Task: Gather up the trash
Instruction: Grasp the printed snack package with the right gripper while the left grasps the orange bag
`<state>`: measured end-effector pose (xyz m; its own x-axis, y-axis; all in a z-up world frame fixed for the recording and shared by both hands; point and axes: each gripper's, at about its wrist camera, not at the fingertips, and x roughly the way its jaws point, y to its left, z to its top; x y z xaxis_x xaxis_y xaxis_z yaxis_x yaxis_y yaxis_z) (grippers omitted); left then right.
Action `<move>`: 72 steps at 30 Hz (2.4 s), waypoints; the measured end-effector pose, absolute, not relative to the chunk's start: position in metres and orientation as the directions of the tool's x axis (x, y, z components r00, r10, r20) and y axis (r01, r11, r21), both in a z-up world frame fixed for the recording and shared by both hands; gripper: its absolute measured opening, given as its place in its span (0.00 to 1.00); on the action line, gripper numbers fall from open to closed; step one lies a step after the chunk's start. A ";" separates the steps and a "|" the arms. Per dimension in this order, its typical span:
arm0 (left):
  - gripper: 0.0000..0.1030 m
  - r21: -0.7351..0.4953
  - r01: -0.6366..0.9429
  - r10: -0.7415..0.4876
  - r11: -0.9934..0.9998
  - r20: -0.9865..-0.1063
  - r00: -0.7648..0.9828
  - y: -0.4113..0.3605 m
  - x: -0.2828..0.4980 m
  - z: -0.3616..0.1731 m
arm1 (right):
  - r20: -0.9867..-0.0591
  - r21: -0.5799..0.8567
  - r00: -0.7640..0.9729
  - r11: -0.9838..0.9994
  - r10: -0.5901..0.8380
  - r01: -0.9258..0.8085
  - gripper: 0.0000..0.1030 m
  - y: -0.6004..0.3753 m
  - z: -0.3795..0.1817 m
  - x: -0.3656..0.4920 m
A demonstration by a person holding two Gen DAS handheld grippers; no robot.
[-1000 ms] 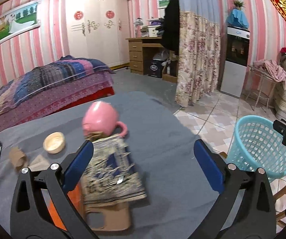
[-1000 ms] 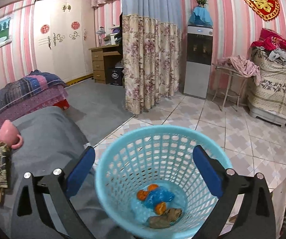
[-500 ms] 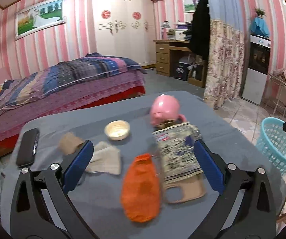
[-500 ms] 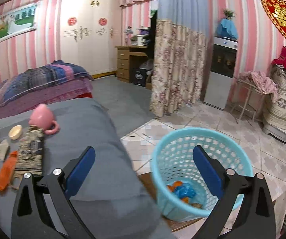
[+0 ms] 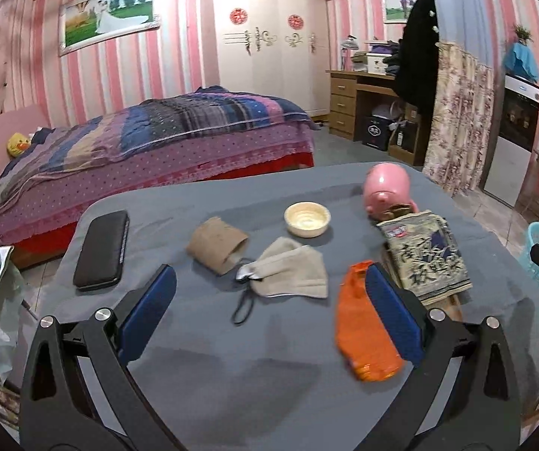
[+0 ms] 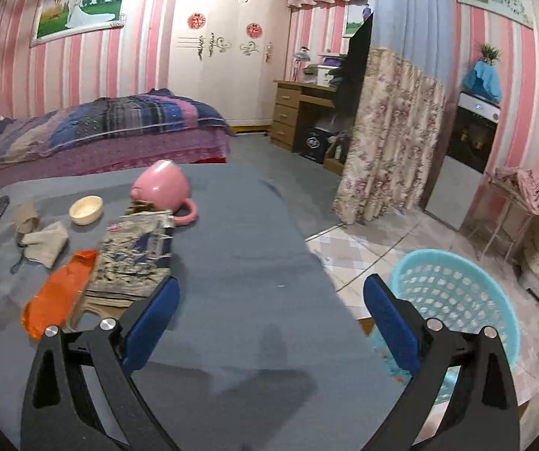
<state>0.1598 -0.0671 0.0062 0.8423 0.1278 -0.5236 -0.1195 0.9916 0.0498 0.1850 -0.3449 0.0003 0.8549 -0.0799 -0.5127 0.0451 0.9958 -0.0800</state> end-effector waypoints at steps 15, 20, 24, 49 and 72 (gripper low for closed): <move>0.95 0.022 -0.192 0.171 0.981 -0.563 0.809 -0.005 0.156 -0.020 | -0.550 -0.031 0.835 0.999 -0.026 0.010 0.94 -0.307 -0.018 0.204; 0.95 0.039 -0.203 0.187 0.978 -0.588 0.787 0.007 0.164 -0.035 | -0.573 0.007 0.819 1.000 0.017 -0.015 0.94 -0.290 -0.028 0.213; 0.95 0.021 -0.205 0.177 0.978 -0.597 0.783 0.015 0.167 -0.040 | -0.591 -0.006 0.806 0.998 0.043 -0.057 0.93 -0.273 -0.036 0.227; 0.94 -0.035 0.006 -0.027 0.999 -0.668 0.744 -0.089 0.201 -0.051 | -0.637 0.027 0.766 0.995 0.088 -0.092 0.06 -0.303 -0.041 0.248; 0.00 -0.073 0.069 -0.101 0.995 -0.730 0.677 -0.120 0.219 -0.063 | -0.736 0.093 0.676 0.995 0.040 0.043 0.34 -0.402 -0.060 0.240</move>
<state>0.2193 -0.1197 -0.0630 0.6765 -0.1006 -0.7295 0.0695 0.9949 -0.0728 0.2401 -0.4023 -0.0603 0.6761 0.0399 -0.7357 0.0426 0.9947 0.0931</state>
